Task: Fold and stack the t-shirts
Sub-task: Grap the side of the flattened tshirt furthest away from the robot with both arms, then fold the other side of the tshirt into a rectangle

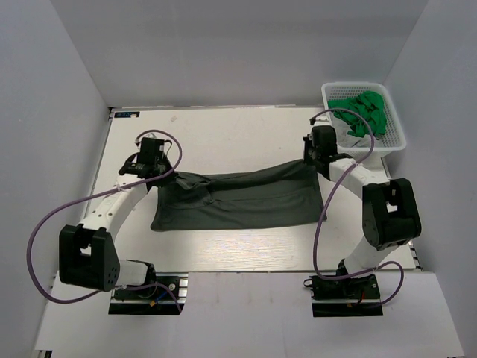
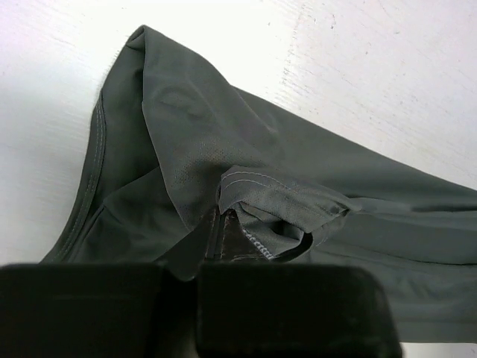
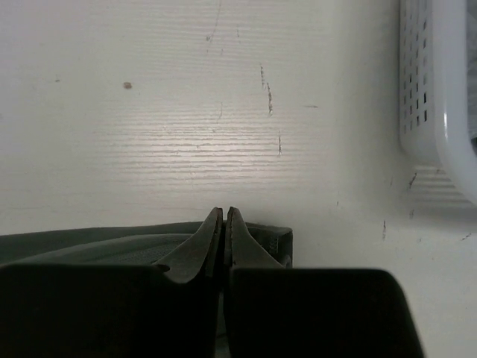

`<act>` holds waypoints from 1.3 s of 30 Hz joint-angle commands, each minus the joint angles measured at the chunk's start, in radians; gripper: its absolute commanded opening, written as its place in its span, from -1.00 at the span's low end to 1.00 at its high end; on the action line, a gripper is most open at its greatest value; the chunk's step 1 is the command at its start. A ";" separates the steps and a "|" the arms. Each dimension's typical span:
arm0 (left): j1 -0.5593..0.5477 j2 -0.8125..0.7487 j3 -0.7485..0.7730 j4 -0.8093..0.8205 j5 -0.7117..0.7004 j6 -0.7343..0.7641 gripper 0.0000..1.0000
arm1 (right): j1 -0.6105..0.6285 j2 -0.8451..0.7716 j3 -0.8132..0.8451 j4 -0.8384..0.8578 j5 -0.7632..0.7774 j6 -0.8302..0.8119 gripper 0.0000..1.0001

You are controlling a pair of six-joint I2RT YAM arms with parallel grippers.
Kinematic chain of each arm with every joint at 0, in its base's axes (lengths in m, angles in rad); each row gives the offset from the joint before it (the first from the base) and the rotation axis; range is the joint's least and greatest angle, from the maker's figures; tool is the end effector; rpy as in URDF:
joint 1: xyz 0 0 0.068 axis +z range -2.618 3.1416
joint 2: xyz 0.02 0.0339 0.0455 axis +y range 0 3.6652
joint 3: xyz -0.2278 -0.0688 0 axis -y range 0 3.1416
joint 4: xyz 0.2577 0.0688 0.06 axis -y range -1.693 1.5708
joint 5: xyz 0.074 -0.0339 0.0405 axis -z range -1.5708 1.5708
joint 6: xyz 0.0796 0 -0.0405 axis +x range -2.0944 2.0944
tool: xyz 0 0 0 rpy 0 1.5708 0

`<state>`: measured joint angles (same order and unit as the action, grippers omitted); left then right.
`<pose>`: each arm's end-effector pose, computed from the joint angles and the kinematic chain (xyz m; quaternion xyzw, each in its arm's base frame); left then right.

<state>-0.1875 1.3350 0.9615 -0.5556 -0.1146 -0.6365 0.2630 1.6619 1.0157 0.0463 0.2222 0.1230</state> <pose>0.3163 -0.0507 0.1742 -0.2285 0.9196 -0.0763 0.3103 0.3983 0.0891 0.1475 -0.0099 0.8805 -0.0073 0.4739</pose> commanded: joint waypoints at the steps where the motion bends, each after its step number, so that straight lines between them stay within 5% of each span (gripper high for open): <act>1: -0.004 -0.043 0.032 -0.042 -0.020 0.004 -1.00 | 0.002 -0.054 -0.002 0.055 0.028 -0.008 -1.00; 9: -0.004 -0.046 0.040 -0.090 -0.010 0.004 -1.00 | 0.001 -0.074 -0.006 0.038 0.043 -0.005 -1.00; 18: -0.004 -0.152 -0.176 -0.124 0.122 -0.084 -1.00 | 0.001 -0.111 -0.103 0.010 0.055 0.041 -0.97; 20: -0.004 -0.152 -0.217 -0.157 0.122 -0.118 -1.00 | 0.002 -0.134 -0.124 0.009 0.072 0.056 -0.69; 21: -0.004 -0.143 -0.218 -0.208 0.122 -0.118 -0.83 | 0.001 -0.142 -0.162 -0.002 0.086 0.087 -0.54; 22: -0.004 -0.143 -0.218 -0.234 0.106 -0.133 -0.57 | -0.004 -0.146 -0.172 -0.011 0.126 0.102 -0.04; 23: -0.004 -0.129 -0.218 -0.289 0.084 -0.134 -0.37 | -0.004 -0.172 -0.180 -0.044 0.137 0.147 0.06; 24: -0.004 -0.129 -0.202 -0.317 0.073 -0.134 0.13 | -0.005 -0.180 -0.202 -0.093 0.144 0.176 0.06; 25: -0.004 -0.120 -0.193 -0.343 0.073 -0.134 0.56 | -0.004 -0.189 -0.210 -0.114 0.214 0.194 0.54; 26: -0.004 -0.120 -0.182 -0.371 0.047 -0.134 0.93 | -0.004 -0.214 -0.222 -0.165 0.227 0.242 0.81; 32: -0.004 -0.129 -0.023 -0.466 0.032 -0.130 1.00 | -0.004 -0.298 -0.186 -0.313 0.243 0.265 0.81; 39: -0.004 -0.033 0.078 -0.262 0.139 -0.057 1.00 | 0.022 -0.323 -0.109 -0.163 -0.168 0.190 0.81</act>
<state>-0.1902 1.2495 1.0031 -0.9123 -0.0303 -0.7254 0.2657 1.3609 0.8547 -0.2134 0.2611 0.3435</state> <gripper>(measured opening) 0.997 0.904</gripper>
